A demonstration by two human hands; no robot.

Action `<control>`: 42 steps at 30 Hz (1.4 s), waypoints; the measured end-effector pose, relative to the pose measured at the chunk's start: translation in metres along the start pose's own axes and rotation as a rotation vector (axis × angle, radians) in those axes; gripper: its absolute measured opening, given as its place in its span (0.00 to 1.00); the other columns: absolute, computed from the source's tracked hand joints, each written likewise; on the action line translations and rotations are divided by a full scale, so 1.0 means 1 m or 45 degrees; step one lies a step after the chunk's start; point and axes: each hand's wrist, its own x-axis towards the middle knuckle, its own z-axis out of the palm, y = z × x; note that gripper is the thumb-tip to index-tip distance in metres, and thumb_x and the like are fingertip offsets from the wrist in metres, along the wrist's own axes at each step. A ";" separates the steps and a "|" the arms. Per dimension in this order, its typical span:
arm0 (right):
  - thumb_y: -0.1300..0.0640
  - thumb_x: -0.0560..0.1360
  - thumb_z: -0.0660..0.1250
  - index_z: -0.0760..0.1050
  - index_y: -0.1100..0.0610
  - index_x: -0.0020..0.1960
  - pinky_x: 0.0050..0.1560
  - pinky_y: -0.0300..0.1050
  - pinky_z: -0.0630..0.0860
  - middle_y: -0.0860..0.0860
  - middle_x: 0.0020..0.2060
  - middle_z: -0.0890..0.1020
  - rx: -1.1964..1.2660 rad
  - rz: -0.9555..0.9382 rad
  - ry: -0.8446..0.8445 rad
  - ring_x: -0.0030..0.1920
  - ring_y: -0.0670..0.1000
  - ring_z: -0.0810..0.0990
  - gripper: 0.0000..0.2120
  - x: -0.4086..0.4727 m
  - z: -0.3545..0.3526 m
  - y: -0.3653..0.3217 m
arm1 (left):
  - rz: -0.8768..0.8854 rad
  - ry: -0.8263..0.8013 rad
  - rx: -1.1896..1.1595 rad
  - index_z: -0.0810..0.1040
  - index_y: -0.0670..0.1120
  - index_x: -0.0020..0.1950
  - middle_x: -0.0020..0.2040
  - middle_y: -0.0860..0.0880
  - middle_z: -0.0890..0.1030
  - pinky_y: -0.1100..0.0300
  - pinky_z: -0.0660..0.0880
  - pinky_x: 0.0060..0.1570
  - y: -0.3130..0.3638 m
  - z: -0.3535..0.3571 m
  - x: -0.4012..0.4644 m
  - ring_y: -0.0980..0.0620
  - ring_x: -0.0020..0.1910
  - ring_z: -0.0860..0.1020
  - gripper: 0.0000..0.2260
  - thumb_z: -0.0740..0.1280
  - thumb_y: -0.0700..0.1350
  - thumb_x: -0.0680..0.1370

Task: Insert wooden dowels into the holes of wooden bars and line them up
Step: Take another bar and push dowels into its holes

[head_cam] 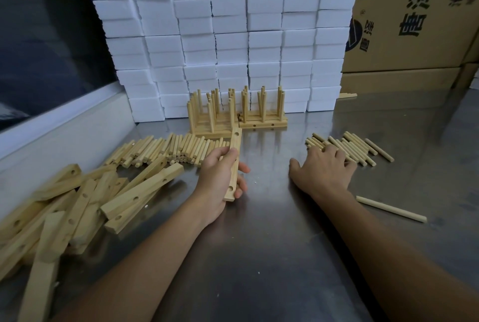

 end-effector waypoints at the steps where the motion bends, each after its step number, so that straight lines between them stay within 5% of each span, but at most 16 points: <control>1: 0.41 0.78 0.58 0.75 0.56 0.62 0.66 0.60 0.63 0.58 0.65 0.72 0.011 0.008 0.005 0.68 0.60 0.67 0.23 0.000 0.000 0.001 | 0.001 -0.003 0.001 0.72 0.41 0.61 0.34 0.44 0.79 0.64 0.63 0.18 0.000 0.000 0.000 0.49 0.21 0.72 0.09 0.60 0.43 0.84; 8: 0.55 0.78 0.65 0.77 0.56 0.53 0.56 0.55 0.75 0.55 0.51 0.80 0.233 -0.132 0.097 0.53 0.59 0.78 0.07 0.000 0.000 0.001 | 0.010 -0.009 0.042 0.73 0.41 0.61 0.34 0.45 0.78 0.64 0.64 0.18 -0.002 0.000 0.001 0.49 0.22 0.72 0.09 0.61 0.43 0.83; 14: 0.64 0.77 0.65 0.72 0.61 0.59 0.46 0.49 0.71 0.58 0.61 0.69 0.356 -0.267 0.000 0.46 0.56 0.73 0.11 0.001 0.003 -0.002 | 0.011 -0.017 0.056 0.74 0.40 0.57 0.34 0.44 0.77 0.63 0.64 0.18 -0.002 0.001 0.001 0.49 0.22 0.72 0.07 0.62 0.43 0.83; 17: 0.56 0.82 0.59 0.72 0.58 0.57 0.48 0.53 0.75 0.55 0.54 0.75 0.535 -0.315 0.083 0.46 0.55 0.75 0.07 -0.002 0.003 -0.007 | 0.012 -0.020 0.057 0.74 0.41 0.57 0.34 0.44 0.77 0.64 0.64 0.18 -0.003 0.000 0.001 0.49 0.22 0.72 0.07 0.62 0.43 0.83; 22: 0.43 0.82 0.57 0.75 0.55 0.51 0.42 0.53 0.79 0.51 0.37 0.80 0.662 -0.392 0.126 0.36 0.53 0.80 0.16 -0.008 0.000 -0.010 | 0.027 -0.022 0.077 0.74 0.41 0.56 0.33 0.45 0.78 0.63 0.64 0.18 -0.003 0.001 0.002 0.49 0.22 0.72 0.06 0.62 0.43 0.83; 27: 0.48 0.82 0.61 0.77 0.57 0.48 0.39 0.49 0.77 0.51 0.35 0.79 0.796 -0.462 0.190 0.35 0.50 0.77 0.14 -0.009 -0.001 -0.011 | 0.036 -0.032 0.094 0.75 0.42 0.53 0.33 0.45 0.77 0.63 0.64 0.18 -0.003 0.001 0.001 0.49 0.22 0.72 0.05 0.62 0.43 0.83; 33: 0.64 0.80 0.62 0.76 0.57 0.48 0.39 0.40 0.69 0.53 0.41 0.79 0.889 -0.429 0.163 0.43 0.52 0.76 0.06 -0.003 0.003 -0.007 | 0.041 -0.036 0.097 0.74 0.43 0.52 0.34 0.44 0.77 0.63 0.64 0.18 -0.003 0.001 0.001 0.49 0.22 0.72 0.04 0.63 0.43 0.82; 38: 0.52 0.79 0.67 0.82 0.56 0.53 0.55 0.50 0.74 0.51 0.50 0.78 1.012 -0.312 0.347 0.53 0.52 0.76 0.10 -0.002 0.004 -0.006 | 0.036 -0.033 0.095 0.75 0.43 0.52 0.34 0.44 0.77 0.63 0.64 0.18 -0.002 0.002 0.000 0.49 0.22 0.72 0.04 0.63 0.43 0.83; 42: 0.50 0.79 0.68 0.77 0.51 0.44 0.42 0.40 0.76 0.48 0.38 0.81 1.328 -0.268 0.309 0.40 0.46 0.80 0.07 -0.004 0.003 -0.009 | 0.038 -0.023 0.094 0.74 0.43 0.53 0.34 0.44 0.77 0.63 0.64 0.18 -0.002 0.003 0.000 0.49 0.22 0.72 0.04 0.63 0.43 0.82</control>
